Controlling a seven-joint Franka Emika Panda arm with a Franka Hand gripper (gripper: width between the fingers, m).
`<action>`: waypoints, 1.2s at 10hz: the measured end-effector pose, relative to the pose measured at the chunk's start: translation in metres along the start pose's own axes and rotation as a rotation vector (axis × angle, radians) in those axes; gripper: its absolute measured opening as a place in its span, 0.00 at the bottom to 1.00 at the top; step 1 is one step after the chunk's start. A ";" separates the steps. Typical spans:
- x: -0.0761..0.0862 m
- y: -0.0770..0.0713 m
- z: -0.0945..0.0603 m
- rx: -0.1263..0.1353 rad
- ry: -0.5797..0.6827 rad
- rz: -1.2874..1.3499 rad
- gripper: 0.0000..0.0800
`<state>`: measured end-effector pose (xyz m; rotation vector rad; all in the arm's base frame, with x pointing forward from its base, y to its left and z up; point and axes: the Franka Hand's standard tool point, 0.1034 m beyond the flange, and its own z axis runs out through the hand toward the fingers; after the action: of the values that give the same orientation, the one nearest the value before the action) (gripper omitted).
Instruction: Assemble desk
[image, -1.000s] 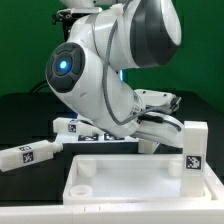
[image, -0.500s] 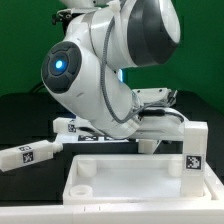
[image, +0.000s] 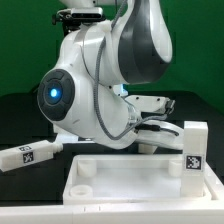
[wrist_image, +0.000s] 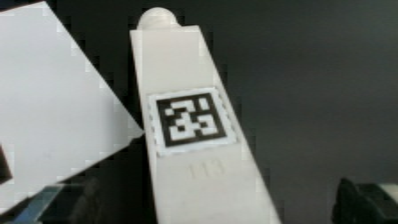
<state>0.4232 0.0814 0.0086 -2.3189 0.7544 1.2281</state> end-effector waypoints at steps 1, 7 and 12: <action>0.000 0.001 -0.001 0.000 0.001 0.000 0.81; -0.003 -0.001 -0.007 0.003 0.014 -0.012 0.36; -0.048 -0.012 -0.104 0.030 0.361 -0.147 0.36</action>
Offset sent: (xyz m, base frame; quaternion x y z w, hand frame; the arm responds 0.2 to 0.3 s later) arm 0.0000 0.0000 0.0000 0.0000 0.0000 0.0000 1.0000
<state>0.4727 0.0437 0.1050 -2.5528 0.6935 0.7386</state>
